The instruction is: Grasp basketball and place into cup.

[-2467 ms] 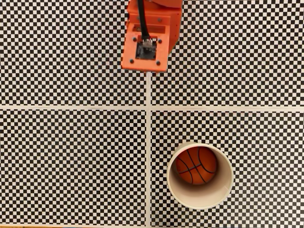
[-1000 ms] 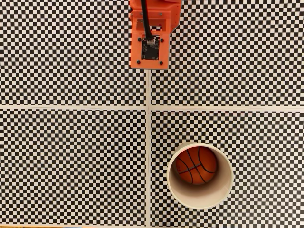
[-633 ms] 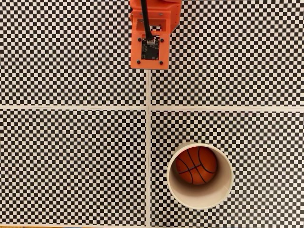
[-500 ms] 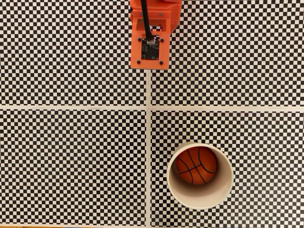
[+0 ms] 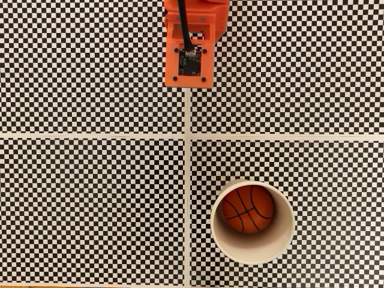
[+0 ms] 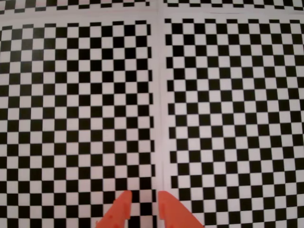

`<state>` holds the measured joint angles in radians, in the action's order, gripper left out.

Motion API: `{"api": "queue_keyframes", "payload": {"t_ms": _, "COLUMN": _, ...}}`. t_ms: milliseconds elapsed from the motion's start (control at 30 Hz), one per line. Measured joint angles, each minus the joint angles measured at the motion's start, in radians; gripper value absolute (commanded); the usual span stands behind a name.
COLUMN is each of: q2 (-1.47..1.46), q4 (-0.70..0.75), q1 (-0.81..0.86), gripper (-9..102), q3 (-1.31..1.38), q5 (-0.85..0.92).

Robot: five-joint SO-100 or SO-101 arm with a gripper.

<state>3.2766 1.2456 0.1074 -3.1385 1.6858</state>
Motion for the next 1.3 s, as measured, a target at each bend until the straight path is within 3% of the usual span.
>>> {"api": "queue_keyframes", "payload": {"t_ms": 1300, "q2": 0.000, "q4": 0.000, "q1": -0.058, "gripper": 0, "q3": 0.000, "q5": 0.000}}
